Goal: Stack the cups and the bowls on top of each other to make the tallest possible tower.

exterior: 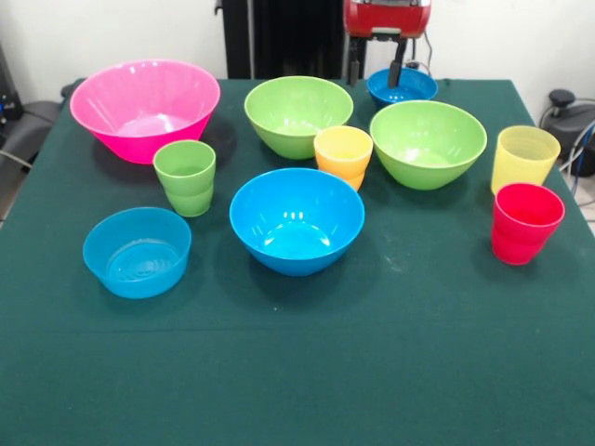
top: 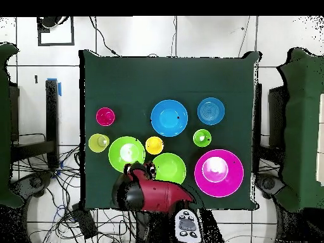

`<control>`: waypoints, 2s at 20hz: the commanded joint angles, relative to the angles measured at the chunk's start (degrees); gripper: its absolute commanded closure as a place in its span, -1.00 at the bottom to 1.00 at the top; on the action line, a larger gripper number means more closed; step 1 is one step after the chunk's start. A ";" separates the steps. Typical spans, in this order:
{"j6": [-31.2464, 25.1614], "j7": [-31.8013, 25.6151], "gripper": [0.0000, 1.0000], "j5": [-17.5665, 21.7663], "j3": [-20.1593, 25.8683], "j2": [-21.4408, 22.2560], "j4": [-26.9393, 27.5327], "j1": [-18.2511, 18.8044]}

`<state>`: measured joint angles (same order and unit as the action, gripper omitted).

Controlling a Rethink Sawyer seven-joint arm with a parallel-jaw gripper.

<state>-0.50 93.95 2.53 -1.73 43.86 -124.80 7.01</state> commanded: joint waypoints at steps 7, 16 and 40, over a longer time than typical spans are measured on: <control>-5.58 6.24 -1.00 0.54 5.85 -1.77 3.30 0.24; -6.70 5.68 -1.00 0.72 6.17 -0.76 3.07 0.68; -24.73 -1.42 -1.00 2.57 10.51 -4.89 18.85 7.39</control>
<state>-17.44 93.95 2.58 2.60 41.45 -113.15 13.45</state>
